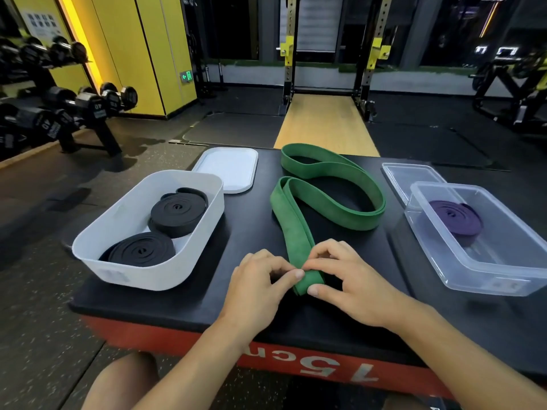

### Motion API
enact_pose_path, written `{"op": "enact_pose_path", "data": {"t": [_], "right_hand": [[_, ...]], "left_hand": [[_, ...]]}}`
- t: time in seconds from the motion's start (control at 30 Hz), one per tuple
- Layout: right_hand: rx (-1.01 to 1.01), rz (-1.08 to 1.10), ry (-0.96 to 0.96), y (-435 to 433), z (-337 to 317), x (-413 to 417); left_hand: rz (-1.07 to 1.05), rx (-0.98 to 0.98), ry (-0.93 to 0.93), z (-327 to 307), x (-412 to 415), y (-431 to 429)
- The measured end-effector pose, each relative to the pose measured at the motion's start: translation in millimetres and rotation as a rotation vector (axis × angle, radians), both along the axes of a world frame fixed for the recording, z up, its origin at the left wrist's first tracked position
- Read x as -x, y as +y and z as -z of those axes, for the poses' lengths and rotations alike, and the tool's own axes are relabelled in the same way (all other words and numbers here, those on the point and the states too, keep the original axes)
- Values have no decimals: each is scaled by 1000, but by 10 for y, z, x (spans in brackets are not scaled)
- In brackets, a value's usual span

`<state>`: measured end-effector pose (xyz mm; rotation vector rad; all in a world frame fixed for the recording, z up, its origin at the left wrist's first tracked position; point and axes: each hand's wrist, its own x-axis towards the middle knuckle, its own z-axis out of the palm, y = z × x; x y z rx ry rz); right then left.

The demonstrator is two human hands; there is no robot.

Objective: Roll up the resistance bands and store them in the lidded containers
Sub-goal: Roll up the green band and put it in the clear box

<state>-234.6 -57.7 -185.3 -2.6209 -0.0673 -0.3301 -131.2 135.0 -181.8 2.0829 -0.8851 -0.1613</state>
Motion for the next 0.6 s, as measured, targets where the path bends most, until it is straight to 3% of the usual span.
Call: {"op": "enact_pose_path", "data": {"t": [0.17,0.47,0.6], "right_hand": [[236,-47,55,130,-237,-298],[212,-4,-84,232,-105,-290],[136,34,-135,273,3,-297]], "left_hand": [[-16,-154,-103,-121,-66,49],[47,-165,290,-321,-173,71],[51,-241,380,-353,-288,53]]}}
